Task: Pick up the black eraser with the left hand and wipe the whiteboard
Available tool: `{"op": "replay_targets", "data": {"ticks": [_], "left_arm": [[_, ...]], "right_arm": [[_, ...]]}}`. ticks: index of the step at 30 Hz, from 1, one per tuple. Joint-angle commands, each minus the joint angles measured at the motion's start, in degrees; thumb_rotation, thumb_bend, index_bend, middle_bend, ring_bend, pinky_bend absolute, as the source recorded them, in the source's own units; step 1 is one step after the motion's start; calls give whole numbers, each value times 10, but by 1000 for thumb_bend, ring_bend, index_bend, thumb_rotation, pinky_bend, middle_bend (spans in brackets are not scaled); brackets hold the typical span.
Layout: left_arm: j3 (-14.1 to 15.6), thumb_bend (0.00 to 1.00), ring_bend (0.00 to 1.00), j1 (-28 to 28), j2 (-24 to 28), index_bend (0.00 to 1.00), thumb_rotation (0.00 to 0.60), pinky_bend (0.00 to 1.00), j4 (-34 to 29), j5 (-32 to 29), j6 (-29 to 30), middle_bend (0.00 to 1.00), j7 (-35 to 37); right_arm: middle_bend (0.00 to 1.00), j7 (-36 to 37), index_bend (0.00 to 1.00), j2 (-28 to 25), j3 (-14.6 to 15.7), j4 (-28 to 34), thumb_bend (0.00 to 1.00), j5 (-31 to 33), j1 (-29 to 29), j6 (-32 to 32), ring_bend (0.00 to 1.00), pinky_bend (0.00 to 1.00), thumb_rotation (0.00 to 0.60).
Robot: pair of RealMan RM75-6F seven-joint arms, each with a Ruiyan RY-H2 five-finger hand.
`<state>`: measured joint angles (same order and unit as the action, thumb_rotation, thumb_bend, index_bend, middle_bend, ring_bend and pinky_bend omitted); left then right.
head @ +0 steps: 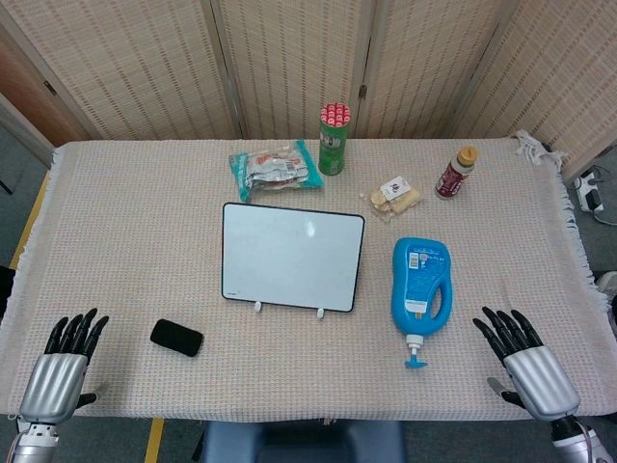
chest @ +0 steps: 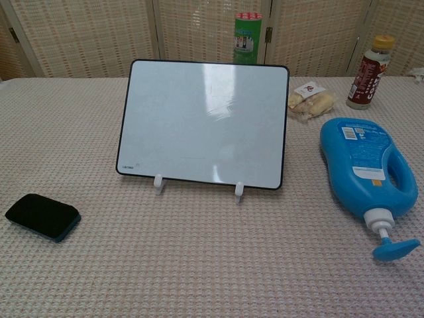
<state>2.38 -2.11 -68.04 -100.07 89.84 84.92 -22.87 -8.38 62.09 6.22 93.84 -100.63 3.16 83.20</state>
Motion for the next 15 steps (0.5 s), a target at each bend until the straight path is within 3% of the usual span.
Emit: {"op": "replay_targets", "data": {"ticks": [1,5,8,11,13,15], "left_arm": [[0,146,0,0,0,0,600,15,0,0,0,2,0],[4,145,0,-2,-1,0,600,15,2,10,-2,7,1],[12,145,27,-12,-3,0,600,47,17,45,-6,107,17],[22,147,260,-28,-2,26,600,297,36,73,-27,461,20],[33,148,509,-51,8,82,600,569,31,84,-69,776,30],[38,149,670,-76,20,142,600,724,20,88,-111,943,52]], "right_arm": [[0,0,0,0,0,0,272,0,0,0,0,0,600],[0,-1,0,0,0,1,272,0,-1,2,0,0,600],[0,-2,0,1,0,0,272,-3,-4,9,0,0,600],[0,-5,0,3,-1,-1,272,-2,-6,12,0,0,600],[0,-9,0,6,-2,-1,272,1,-5,8,0,0,600],[0,-14,0,8,-3,0,272,4,-4,3,0,0,600]]}}
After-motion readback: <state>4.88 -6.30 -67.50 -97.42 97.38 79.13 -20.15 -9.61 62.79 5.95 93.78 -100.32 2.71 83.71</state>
